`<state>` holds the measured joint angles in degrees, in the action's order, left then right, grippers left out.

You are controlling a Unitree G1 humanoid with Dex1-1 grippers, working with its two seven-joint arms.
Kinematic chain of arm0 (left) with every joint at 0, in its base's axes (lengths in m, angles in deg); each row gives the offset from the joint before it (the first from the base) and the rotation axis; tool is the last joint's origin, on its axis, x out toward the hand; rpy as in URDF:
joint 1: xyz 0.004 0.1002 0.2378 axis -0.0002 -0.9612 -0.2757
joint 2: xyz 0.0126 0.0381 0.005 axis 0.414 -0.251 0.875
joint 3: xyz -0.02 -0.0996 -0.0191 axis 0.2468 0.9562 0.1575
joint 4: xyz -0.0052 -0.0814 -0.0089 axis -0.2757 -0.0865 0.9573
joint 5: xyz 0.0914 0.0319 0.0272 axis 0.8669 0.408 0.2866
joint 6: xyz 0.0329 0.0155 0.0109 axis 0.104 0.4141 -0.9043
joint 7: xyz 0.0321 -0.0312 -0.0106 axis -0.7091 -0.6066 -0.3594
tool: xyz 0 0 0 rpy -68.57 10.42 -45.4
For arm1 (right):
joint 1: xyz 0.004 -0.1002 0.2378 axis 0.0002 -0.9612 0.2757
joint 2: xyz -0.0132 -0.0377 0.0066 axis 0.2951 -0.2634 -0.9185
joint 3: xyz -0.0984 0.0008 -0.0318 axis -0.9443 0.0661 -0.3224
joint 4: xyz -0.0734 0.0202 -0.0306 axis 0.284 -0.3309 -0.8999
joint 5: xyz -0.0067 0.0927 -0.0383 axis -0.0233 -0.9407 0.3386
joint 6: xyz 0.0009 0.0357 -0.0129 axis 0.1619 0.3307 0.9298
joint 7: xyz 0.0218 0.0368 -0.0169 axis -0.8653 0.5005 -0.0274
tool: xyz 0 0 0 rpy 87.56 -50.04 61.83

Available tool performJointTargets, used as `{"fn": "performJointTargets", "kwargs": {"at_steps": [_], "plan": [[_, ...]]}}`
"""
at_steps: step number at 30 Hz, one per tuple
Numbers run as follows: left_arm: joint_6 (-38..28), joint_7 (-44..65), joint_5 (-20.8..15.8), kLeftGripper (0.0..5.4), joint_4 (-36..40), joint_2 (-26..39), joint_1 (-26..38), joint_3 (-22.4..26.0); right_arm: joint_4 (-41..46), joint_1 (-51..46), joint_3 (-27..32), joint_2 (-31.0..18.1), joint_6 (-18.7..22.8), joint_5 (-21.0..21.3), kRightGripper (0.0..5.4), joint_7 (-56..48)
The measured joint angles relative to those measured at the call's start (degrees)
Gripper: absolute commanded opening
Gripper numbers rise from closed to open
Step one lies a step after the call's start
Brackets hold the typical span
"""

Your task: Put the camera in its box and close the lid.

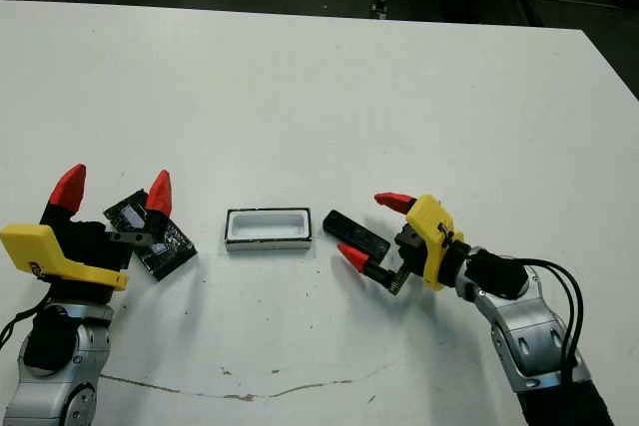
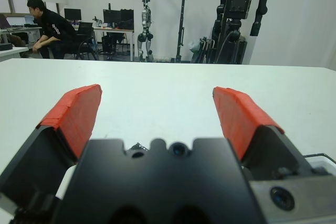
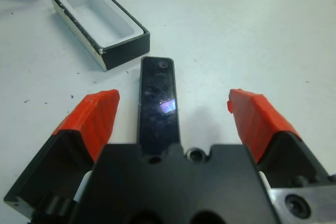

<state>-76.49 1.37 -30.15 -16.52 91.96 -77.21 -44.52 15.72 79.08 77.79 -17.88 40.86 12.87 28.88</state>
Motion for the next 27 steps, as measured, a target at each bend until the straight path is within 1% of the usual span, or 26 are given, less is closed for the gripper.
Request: {"fn": "performJointTargets", "kwargs": {"at_steps": [4, 11, 16, 22, 24, 27], "plan": [[0.0, -0.2, 0.2, 5.40, 0.0, 0.0, 0.0, -0.2, 0.0, 0.0, 0.1, 0.2, 0.3, -0.3, 4.82, 0.0], [0.0, -0.5, 0.5, 5.40, 0.0, 0.0, 0.0, -0.2, 0.0, 0.0, 0.2, 0.7, 2.4, -2.1, 3.69, 0.0], [0.2, -0.5, 0.3, 5.40, 0.0, 0.0, 0.0, -0.2, 0.1, 0.0, 0.2, 0.7, 3.9, -2.2, 2.88, 0.2], [0.2, -0.6, 0.7, 5.40, 0.0, 0.0, 0.0, -0.2, 0.0, 0.2, 0.2, 0.7, 3.7, -2.0, 1.90, -0.2], [0.2, -0.5, 0.5, 5.40, 0.0, 0.0, 0.0, -0.2, -0.1, 0.5, 0.2, 0.6, 3.7, -2.0, 1.71, -0.8], [0.2, -0.5, 0.4, 5.40, 0.0, -0.1, 0.0, -0.2, -0.5, 1.1, 0.0, 0.1, 3.4, -1.7, 1.71, -2.2]]}}
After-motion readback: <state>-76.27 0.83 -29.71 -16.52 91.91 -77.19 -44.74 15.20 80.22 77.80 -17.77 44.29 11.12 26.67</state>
